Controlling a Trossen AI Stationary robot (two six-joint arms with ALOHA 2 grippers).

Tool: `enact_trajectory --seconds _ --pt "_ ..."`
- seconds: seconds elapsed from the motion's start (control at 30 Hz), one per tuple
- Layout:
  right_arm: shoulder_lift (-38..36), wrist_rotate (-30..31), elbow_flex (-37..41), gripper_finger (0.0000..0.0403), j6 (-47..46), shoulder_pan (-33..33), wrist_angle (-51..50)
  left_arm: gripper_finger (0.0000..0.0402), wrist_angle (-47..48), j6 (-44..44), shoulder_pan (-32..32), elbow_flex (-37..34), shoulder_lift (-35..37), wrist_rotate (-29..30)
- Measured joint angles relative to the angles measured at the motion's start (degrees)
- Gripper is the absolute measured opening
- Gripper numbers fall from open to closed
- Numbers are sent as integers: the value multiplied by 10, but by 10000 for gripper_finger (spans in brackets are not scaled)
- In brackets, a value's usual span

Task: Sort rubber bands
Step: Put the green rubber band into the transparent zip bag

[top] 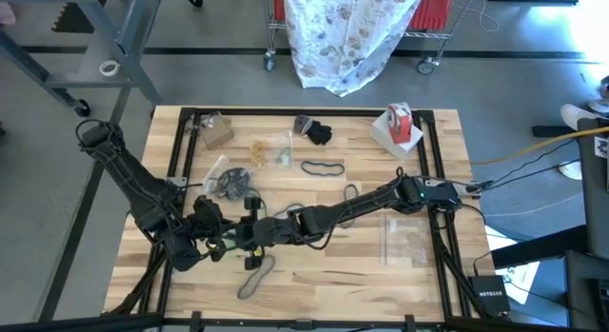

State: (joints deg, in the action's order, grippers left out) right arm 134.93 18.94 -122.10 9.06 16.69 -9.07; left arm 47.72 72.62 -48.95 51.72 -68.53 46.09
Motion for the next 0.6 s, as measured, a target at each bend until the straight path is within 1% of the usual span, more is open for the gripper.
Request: enact_trajectory --seconds 0.13,0.27,0.37,0.5,0.57,0.6 --pt "0 6 0 99 -11 0 -15 0 6 0 0 0 -1 -4" --pt "-9 21 -2 108 -12 -3 -17 0 34 12 -1 0 1 -22" --pt "-23 25 -23 107 -20 -4 -70 0 63 25 -6 0 12 -31" --pt "-27 36 -52 106 -71 -7 -187 0 131 63 -22 15 29 -37" --pt "-25 34 -52 106 -100 -13 -229 0 157 70 -31 26 42 -37" --pt "-24 33 -46 106 -113 -19 -233 0 168 71 -36 31 48 -37"
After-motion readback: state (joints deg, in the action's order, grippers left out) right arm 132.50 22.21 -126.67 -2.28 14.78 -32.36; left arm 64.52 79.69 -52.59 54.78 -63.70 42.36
